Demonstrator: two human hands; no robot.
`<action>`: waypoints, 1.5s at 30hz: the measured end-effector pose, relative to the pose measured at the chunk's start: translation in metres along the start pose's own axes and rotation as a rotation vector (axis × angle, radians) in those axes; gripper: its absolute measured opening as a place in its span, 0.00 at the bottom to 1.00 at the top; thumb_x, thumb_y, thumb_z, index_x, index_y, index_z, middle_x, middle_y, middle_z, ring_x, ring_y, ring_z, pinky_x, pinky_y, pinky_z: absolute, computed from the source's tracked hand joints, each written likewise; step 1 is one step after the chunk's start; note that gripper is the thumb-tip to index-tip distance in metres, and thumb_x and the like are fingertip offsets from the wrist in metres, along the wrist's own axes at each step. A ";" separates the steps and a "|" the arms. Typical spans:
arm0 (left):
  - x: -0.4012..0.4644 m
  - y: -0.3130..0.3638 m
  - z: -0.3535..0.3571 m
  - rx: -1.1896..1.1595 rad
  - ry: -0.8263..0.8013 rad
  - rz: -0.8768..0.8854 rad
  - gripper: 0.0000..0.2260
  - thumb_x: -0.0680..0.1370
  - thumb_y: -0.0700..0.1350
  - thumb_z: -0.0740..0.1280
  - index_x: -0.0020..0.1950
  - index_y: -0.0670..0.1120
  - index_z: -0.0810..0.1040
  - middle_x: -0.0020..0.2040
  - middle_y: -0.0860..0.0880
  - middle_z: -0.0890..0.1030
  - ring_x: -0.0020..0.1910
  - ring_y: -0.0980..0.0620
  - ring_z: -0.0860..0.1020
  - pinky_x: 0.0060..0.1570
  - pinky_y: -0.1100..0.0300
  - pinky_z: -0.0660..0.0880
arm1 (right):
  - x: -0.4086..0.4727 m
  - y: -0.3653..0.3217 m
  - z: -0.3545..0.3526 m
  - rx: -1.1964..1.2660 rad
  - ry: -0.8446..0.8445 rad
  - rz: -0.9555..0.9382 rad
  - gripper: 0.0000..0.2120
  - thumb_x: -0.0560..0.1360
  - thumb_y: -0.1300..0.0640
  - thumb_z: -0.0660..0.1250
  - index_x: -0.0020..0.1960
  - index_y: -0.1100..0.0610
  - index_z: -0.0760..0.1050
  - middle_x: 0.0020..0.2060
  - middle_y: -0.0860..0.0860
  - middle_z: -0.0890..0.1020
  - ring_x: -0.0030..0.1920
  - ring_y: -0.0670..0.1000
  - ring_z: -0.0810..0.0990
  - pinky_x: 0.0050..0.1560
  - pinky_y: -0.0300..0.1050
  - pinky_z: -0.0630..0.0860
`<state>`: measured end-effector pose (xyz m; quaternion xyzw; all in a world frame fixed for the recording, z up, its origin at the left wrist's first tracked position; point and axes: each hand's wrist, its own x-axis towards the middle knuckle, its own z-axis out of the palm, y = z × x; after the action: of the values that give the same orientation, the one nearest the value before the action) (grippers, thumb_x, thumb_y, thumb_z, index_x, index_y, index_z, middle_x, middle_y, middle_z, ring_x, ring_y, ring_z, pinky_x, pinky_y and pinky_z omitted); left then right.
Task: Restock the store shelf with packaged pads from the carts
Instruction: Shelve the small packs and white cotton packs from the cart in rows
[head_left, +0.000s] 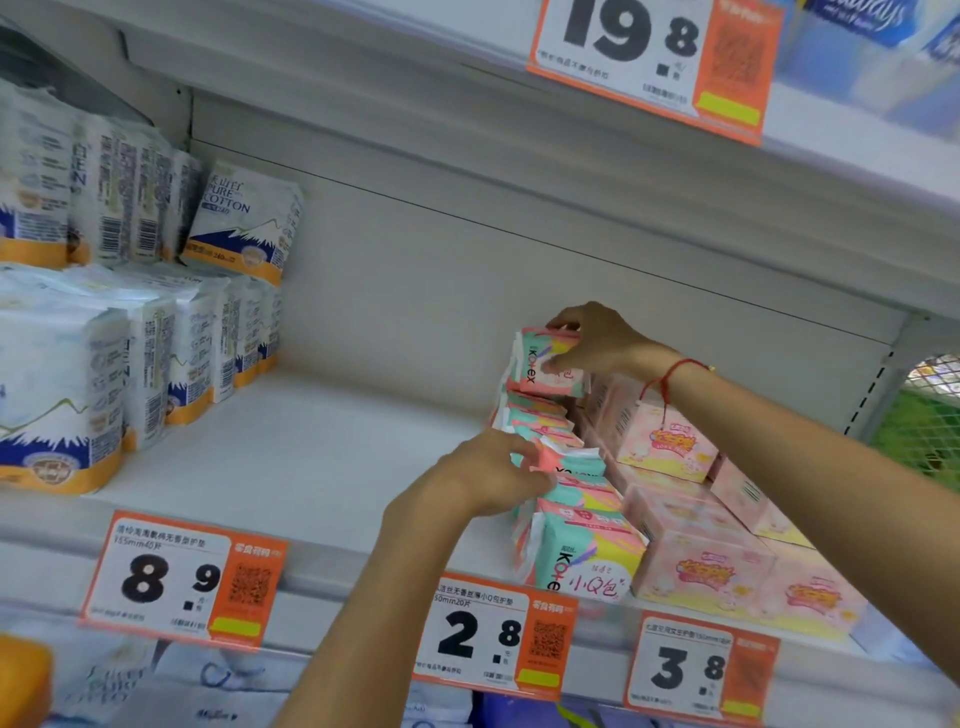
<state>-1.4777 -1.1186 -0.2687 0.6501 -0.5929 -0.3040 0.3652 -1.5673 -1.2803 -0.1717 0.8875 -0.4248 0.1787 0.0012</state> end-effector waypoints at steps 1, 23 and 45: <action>0.001 -0.001 0.001 0.010 -0.025 0.000 0.20 0.78 0.51 0.65 0.69 0.51 0.71 0.73 0.49 0.67 0.69 0.49 0.68 0.69 0.53 0.66 | 0.002 0.002 0.007 -0.026 -0.011 0.012 0.25 0.69 0.56 0.74 0.64 0.58 0.73 0.61 0.55 0.77 0.57 0.54 0.77 0.52 0.41 0.72; -0.017 0.014 -0.020 -0.065 0.095 -0.023 0.18 0.78 0.46 0.66 0.67 0.44 0.73 0.65 0.47 0.76 0.60 0.50 0.75 0.52 0.64 0.68 | -0.038 0.006 0.004 -0.024 0.003 -0.009 0.21 0.71 0.58 0.70 0.63 0.52 0.74 0.61 0.53 0.75 0.55 0.52 0.74 0.48 0.39 0.67; -0.318 -0.039 -0.118 0.743 0.507 -0.496 0.13 0.81 0.48 0.59 0.65 0.53 0.74 0.65 0.49 0.76 0.62 0.47 0.75 0.59 0.54 0.73 | -0.228 -0.231 0.074 0.731 -0.396 -0.561 0.07 0.75 0.58 0.67 0.51 0.50 0.80 0.49 0.50 0.82 0.49 0.48 0.79 0.51 0.46 0.75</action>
<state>-1.3944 -0.7885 -0.2483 0.9104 -0.3817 0.0172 0.1587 -1.5007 -0.9722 -0.2791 0.9268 -0.0715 0.1368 -0.3425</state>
